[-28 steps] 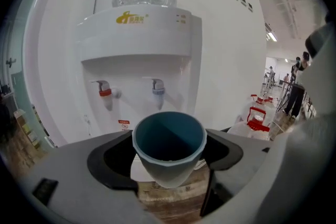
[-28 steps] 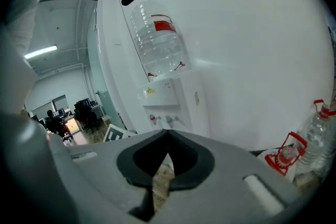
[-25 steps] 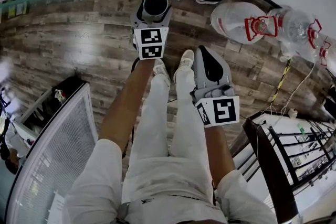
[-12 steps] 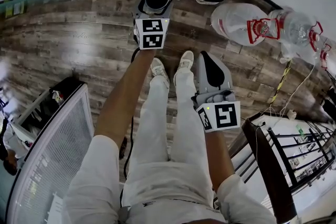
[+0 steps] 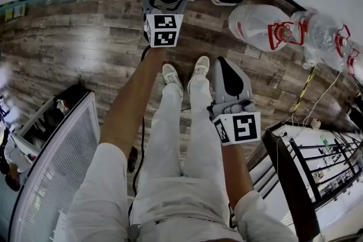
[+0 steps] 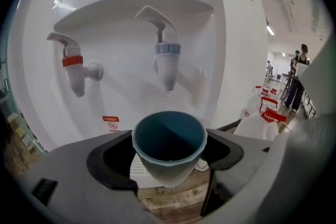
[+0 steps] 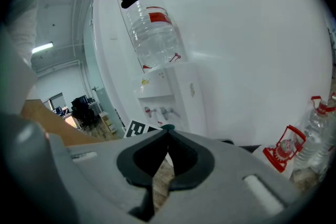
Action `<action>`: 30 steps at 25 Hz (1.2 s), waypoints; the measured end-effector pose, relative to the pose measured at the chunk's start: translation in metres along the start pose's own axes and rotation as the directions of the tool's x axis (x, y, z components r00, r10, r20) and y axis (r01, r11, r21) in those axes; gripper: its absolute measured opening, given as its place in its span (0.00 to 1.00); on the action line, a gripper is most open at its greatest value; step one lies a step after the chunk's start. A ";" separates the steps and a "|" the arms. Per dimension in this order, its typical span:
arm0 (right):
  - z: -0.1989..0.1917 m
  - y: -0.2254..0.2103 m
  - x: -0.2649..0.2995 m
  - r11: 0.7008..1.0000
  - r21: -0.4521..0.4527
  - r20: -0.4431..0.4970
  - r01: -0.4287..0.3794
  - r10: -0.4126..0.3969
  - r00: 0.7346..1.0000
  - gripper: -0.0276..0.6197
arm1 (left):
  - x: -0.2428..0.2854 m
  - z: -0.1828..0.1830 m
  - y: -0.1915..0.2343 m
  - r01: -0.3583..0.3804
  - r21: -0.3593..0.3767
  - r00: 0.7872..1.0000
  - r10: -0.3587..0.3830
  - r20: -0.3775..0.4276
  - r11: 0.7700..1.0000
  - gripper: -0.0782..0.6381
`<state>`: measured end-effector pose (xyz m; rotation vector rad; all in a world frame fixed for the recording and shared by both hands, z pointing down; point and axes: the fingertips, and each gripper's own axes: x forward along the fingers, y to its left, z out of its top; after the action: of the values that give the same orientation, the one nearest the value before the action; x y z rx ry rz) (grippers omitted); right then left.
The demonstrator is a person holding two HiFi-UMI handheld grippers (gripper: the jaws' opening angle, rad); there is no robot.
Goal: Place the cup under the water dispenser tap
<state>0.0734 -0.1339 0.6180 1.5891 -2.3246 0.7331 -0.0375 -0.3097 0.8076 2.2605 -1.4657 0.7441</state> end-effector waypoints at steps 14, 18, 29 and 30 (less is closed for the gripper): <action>-0.006 -0.030 0.005 1.000 0.001 -0.015 0.031 -0.031 0.999 0.04 | 0.018 0.010 0.007 0.014 0.016 0.995 -0.016 0.101 1.000 0.63; -0.009 -0.033 0.007 0.999 -0.002 -0.025 0.034 -0.034 0.999 0.04 | 0.020 0.009 0.007 0.008 0.014 0.992 -0.010 0.124 1.000 0.63; -0.019 -0.031 0.016 1.000 -0.017 -0.052 0.019 -0.019 0.998 0.04 | 0.031 0.003 0.011 -0.012 -0.008 0.985 0.013 0.174 1.000 0.64; -0.019 -0.032 0.017 1.000 -0.018 -0.052 0.019 -0.020 0.998 0.04 | 0.031 0.003 0.011 -0.012 -0.008 0.985 0.013 0.174 1.000 0.64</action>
<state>0.0943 -0.1466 0.6505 1.5649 -2.2694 0.7390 -0.0367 -0.3387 0.8236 2.3643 -1.5580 0.5548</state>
